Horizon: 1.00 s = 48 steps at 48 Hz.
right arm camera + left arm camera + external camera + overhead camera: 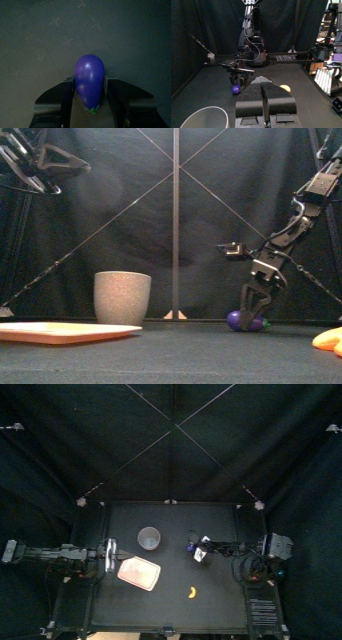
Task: Pick the eggplant then place it in the grey bowl
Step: Place eggplant in the grey bowl
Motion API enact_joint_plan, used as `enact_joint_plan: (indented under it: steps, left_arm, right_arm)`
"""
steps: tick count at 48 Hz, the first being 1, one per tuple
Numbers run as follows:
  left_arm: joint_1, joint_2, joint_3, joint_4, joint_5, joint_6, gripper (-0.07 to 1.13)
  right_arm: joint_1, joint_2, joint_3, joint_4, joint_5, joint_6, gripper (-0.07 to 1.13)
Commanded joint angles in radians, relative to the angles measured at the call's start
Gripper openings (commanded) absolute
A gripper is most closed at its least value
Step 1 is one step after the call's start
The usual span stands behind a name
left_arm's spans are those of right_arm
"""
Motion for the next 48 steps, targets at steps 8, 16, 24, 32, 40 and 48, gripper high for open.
enact_joint_plan:
  steps: [8,16,24,32,40,48]
  left_arm:
    - [0.000,0.003,-0.014,0.002,-0.003,0.002,-0.03]
    - [0.000,0.003,-0.014,0.002,-0.003,0.002,-0.03]
    - [0.000,0.002,-0.012,0.003,-0.003,0.002,-0.03]
    - [0.002,0.003,-0.012,0.002,-0.003,0.002,-0.03]
    - [0.002,0.002,-0.011,0.002,-0.003,0.002,-0.03]
    - [0.002,0.000,-0.008,0.002,-0.003,0.002,-0.03]
  right_arm:
    - [0.020,-0.091,-0.121,-0.005,0.000,-0.005,0.45]
    - [0.060,-0.137,-0.307,-0.061,0.002,-0.005,0.46]
    - [0.081,-0.080,-0.492,-0.112,-0.002,-0.003,0.46]
    - [0.100,0.051,-0.620,-0.137,-0.034,-0.014,0.47]
    - [0.112,0.189,-0.721,-0.193,-0.083,0.002,0.53]
    - [0.109,0.262,-0.785,-0.199,-0.083,0.000,0.72]
